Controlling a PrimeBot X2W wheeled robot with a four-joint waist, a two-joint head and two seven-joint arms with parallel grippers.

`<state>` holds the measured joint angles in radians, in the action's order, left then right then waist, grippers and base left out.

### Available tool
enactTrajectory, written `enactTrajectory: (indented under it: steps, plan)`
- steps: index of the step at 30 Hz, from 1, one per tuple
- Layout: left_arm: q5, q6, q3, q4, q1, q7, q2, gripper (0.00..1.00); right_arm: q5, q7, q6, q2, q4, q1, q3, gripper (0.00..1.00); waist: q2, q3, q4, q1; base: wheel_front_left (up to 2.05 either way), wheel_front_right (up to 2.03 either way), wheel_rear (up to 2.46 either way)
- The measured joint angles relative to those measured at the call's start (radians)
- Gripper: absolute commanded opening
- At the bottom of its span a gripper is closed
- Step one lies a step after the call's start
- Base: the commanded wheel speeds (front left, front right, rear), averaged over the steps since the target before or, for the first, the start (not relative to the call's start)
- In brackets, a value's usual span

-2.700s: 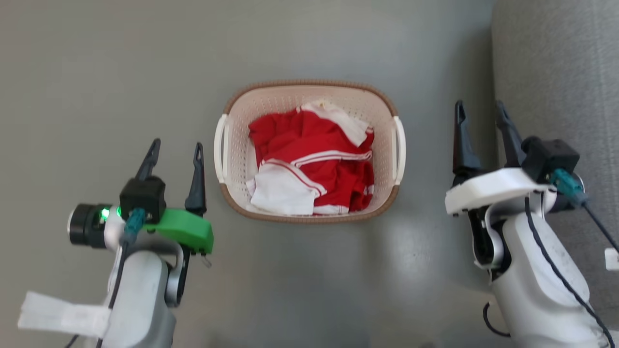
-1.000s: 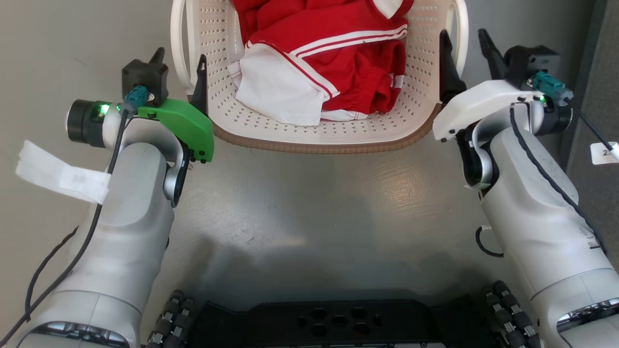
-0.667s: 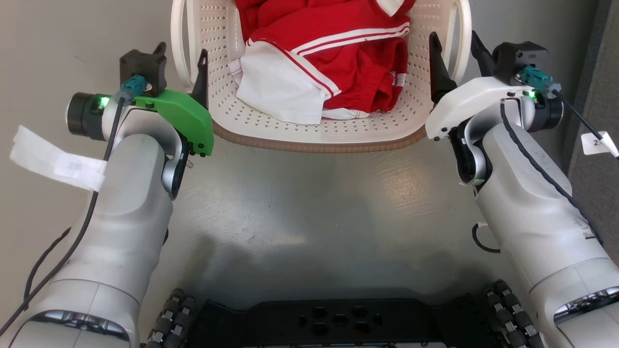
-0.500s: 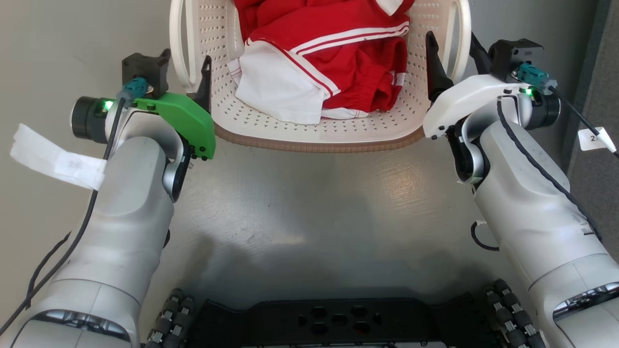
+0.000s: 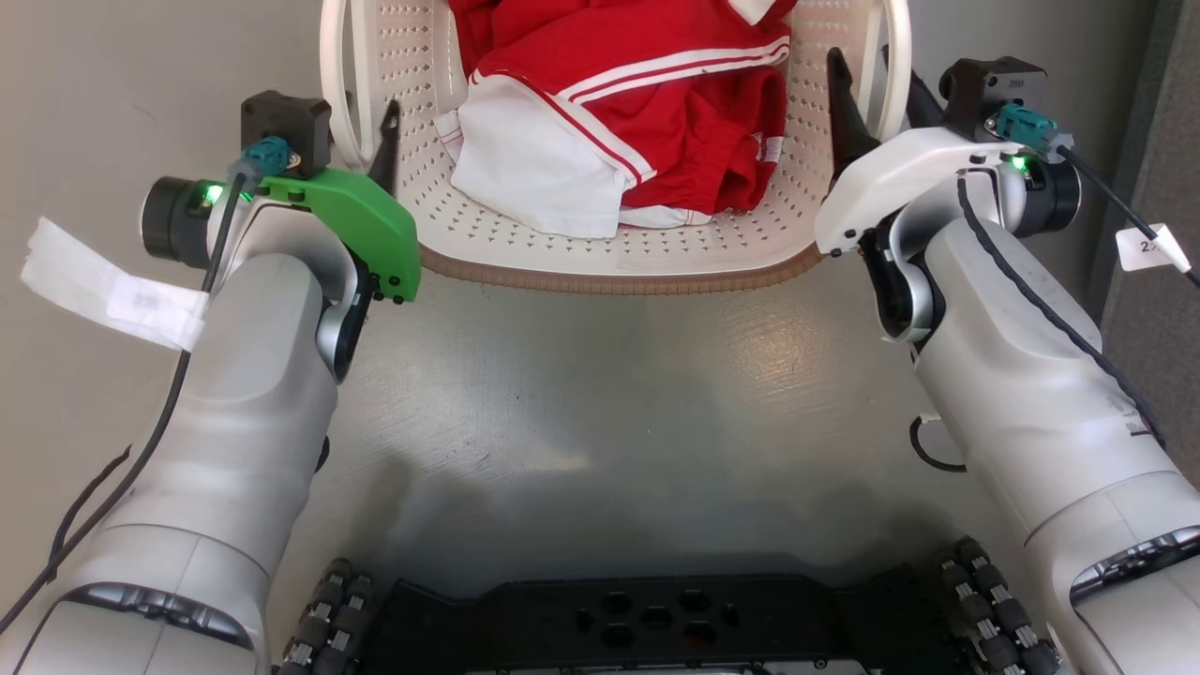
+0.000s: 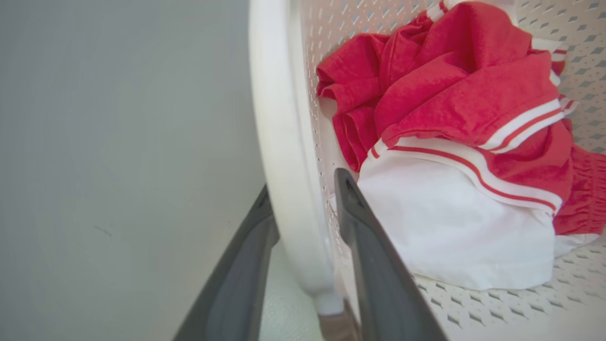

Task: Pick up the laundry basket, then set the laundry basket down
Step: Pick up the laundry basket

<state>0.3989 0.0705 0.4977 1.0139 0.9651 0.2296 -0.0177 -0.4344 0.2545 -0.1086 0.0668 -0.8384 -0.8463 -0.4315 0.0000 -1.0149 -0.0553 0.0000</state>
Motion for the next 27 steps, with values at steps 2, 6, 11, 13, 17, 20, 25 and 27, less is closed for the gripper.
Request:
enactTrajectory:
  steps: [2, 6, 11, 13, 17, 20, 25, 27]
  plan:
    - [0.007, 0.0, 0.009, 0.009, 0.0, 0.0, 0.0, 0.0, -0.006, 0.0, 0.0, 0.0, -0.007, -0.006, -0.007, 0.16, 0.0, 0.0, 0.0, 0.0, 0.0, 0.0, 0.0]
    - [0.023, 0.0, 0.025, 0.013, 0.002, 0.0, 0.007, 0.0, -0.024, 0.0, -0.009, -0.01, -0.019, -0.014, -0.014, 0.0, 0.0, 0.001, 0.0, 0.0, 0.0, 0.0, 0.0]
    - [0.032, 0.0, 0.051, 0.022, 0.002, 0.0, 0.007, 0.0, -0.038, 0.002, -0.009, -0.011, -0.054, -0.025, -0.025, 0.0, 0.0, 0.012, 0.0, 0.0, 0.0, 0.0, 0.0]
    - [0.042, 0.0, 0.059, 0.029, 0.002, 0.0, 0.009, 0.0, -0.044, 0.001, -0.009, -0.01, -0.071, -0.025, -0.029, 0.0, 0.0, 0.019, 0.0, 0.0, 0.0, 0.0, 0.0]
    - [0.069, -0.002, 0.079, 0.039, 0.002, 0.0, 0.01, 0.0, -0.057, 0.0, -0.009, -0.01, -0.095, -0.025, -0.036, 0.0, 0.0, 0.037, 0.001, 0.0, 0.0, 0.0, 0.0]
    - [0.081, -0.006, 0.087, 0.041, 0.0, 0.0, 0.01, 0.0, -0.064, 0.0, -0.009, -0.01, -0.109, -0.024, -0.043, 0.0, 0.0, 0.054, 0.002, 0.0, 0.0, 0.0, 0.0]
    - [0.091, -0.011, 0.098, 0.05, -0.004, 0.0, 0.01, 0.0, -0.079, 0.0, -0.009, -0.01, -0.125, -0.022, -0.056, 0.0, 0.0, 0.085, 0.004, 0.0, 0.0, 0.0, 0.0]
    - [0.093, -0.013, 0.105, 0.055, -0.007, 0.0, 0.011, 0.0, -0.09, 0.0, -0.009, -0.01, -0.133, -0.021, -0.059, 0.0, 0.0, 0.1, 0.004, 0.0, 0.0, 0.0, 0.0]
